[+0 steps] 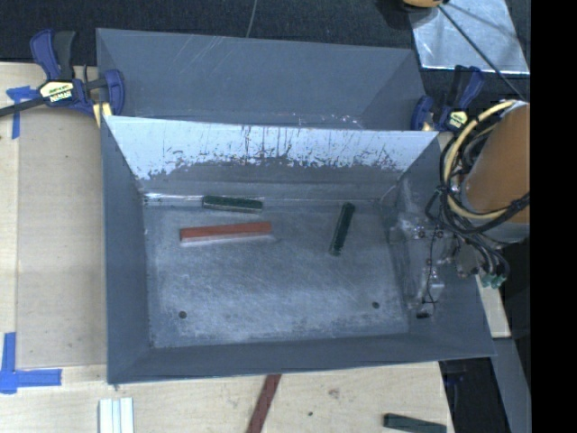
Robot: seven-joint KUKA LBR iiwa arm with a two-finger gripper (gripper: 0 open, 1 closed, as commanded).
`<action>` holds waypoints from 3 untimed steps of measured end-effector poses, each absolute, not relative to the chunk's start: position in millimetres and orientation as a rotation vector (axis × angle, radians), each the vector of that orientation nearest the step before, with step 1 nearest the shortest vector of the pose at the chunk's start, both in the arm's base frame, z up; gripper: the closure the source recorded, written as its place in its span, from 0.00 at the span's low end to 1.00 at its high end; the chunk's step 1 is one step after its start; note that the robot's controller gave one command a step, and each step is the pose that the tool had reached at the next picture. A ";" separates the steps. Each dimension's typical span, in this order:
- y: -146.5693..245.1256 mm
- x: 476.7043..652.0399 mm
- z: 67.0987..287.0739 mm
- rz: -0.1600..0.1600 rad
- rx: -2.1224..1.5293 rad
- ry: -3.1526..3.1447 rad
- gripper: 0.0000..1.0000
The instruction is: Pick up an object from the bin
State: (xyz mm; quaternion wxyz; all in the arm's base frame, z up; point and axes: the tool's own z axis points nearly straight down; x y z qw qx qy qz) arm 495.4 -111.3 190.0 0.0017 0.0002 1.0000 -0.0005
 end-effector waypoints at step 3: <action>-60.9 578.1 144.3 0.001 -0.127 3.137 0.00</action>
Offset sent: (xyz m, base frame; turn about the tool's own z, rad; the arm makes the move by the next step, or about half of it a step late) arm 0.0227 0.0890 -0.0593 -0.0990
